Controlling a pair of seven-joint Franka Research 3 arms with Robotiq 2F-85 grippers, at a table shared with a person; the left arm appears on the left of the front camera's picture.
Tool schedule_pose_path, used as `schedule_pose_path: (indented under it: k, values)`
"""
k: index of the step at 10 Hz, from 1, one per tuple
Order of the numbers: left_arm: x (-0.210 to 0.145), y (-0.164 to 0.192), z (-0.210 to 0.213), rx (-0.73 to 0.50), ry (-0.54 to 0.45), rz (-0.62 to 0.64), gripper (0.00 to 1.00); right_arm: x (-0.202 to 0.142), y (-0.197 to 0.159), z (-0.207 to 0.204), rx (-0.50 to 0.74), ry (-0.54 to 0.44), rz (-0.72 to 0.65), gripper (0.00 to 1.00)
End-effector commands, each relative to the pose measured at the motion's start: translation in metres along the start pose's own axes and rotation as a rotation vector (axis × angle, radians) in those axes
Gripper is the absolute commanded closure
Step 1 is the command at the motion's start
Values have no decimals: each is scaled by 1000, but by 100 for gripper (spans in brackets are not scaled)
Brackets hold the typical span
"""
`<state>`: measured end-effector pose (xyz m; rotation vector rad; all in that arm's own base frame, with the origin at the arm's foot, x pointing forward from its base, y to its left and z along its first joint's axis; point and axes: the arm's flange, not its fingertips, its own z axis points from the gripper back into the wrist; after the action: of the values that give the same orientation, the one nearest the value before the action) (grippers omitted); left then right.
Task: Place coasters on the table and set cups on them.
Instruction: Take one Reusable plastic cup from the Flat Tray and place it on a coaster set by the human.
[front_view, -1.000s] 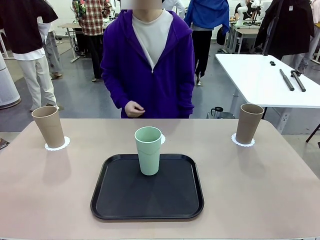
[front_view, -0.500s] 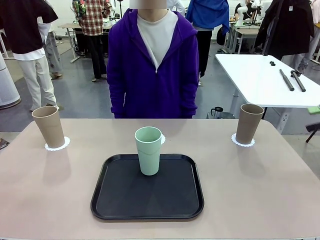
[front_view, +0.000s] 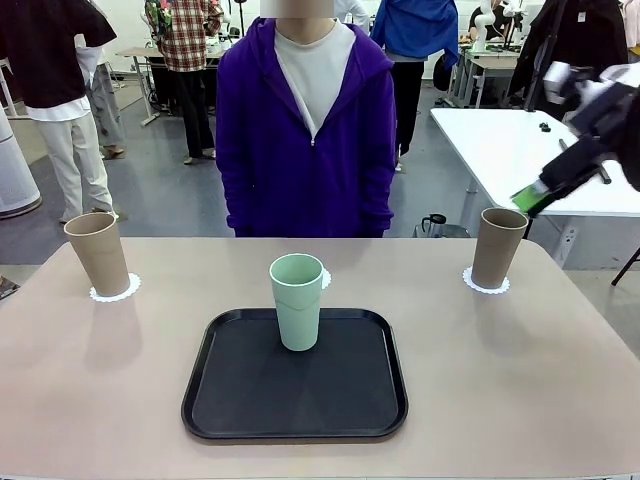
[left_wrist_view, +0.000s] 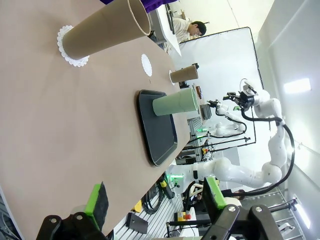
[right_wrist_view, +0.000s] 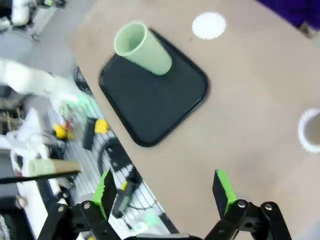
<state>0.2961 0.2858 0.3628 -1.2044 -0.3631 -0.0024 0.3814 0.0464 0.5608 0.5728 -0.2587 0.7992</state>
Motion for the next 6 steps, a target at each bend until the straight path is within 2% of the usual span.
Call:
schedule_pose_path:
  k: [1, 3, 6]
  values:
    - [-1, 0, 2, 0, -10, -2, 0, 15, 26, -40, -147, 58, 114, 0]
    - [-1, 0, 2, 0, -10, -2, 0, 31, 41, -75, -211, 111, 216, 0]
    - [-1, 0, 2, 0, -10, -2, 0, 38, 29, -113, -214, 153, 279, 0]
